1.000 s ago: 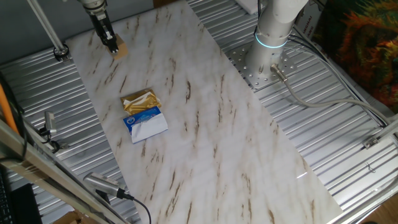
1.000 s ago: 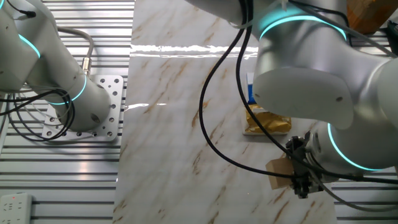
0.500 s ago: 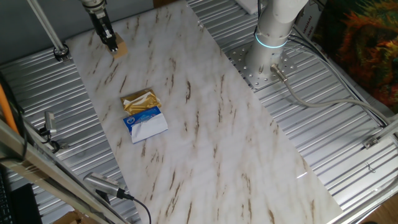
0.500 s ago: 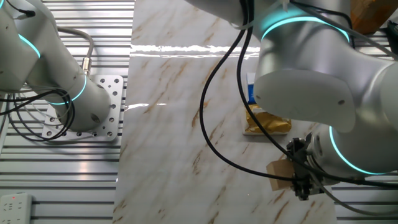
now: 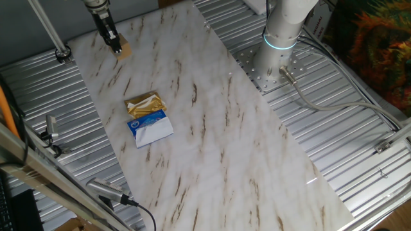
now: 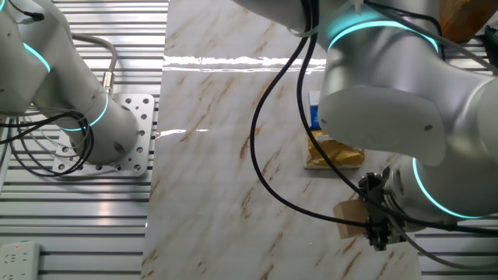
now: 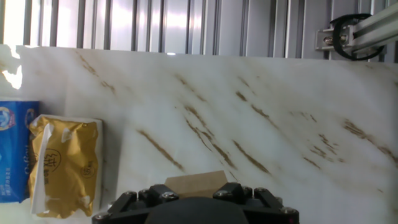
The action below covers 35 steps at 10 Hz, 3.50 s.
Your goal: Pick up the small block on the left and move it to the right
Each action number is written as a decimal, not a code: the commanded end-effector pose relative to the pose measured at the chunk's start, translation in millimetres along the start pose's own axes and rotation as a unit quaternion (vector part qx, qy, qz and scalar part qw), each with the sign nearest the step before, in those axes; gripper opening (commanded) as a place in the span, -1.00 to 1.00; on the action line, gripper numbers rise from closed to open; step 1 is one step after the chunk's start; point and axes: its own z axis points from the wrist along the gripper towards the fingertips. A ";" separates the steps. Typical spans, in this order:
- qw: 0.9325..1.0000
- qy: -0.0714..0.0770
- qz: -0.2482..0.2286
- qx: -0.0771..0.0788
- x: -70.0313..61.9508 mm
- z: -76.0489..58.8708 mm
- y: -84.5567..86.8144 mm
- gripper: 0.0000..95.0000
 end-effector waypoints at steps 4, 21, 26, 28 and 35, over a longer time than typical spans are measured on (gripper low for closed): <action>1.000 0.000 0.000 -0.002 0.2 1.6 -0.5 -1.00; 1.000 0.000 0.000 -0.002 0.2 1.6 -0.5 -1.00; 0.998 0.000 0.066 0.000 -74.5 -28.1 181.8 -1.00; 0.998 0.000 0.065 0.000 -74.5 -28.0 181.8 -1.00; 0.998 0.000 0.065 -0.003 -74.5 -27.9 181.8 -1.00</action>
